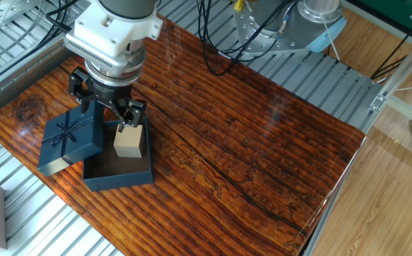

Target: Cover the box

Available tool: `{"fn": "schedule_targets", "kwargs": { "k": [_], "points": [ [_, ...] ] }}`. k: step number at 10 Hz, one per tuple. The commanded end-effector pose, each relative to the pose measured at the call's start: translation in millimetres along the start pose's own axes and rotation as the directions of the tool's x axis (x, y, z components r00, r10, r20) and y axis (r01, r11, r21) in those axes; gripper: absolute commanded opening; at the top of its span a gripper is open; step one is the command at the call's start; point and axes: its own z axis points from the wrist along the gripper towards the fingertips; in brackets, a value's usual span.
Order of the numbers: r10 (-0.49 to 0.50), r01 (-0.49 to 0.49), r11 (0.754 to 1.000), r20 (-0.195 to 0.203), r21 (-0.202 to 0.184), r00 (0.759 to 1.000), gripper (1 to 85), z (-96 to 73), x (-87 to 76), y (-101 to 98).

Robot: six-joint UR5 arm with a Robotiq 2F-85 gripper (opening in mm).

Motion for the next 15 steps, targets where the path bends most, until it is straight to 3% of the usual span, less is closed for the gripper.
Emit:
{"fn": "schedule_targets", "kwargs": {
  "k": [1,6,7,9,11,14,15],
  "points": [
    [0.006,-0.006,1.0,0.003,-0.021,1.0,74.7,-1.3,-0.9,4.3],
    [0.004,-0.003,1.0,0.003,-0.018,1.0,73.3,-2.3,-2.4,4.3],
    [-0.014,0.014,1.0,-0.018,-0.003,1.0,72.0,-2.3,3.2,0.2],
    [-0.052,0.051,0.999,-0.087,-0.011,0.995,68.0,-3.2,21.2,1.3],
    [-0.004,0.002,1.0,-0.103,-0.023,0.995,68.0,-3.7,25.2,5.7],
    [-0.018,0.014,0.999,-0.084,-0.039,0.996,67.7,-3.4,20.6,9.3],
    [-0.023,0.021,0.999,-0.088,-0.026,0.996,68.0,-3.3,21.5,5.9]
  ]
}}
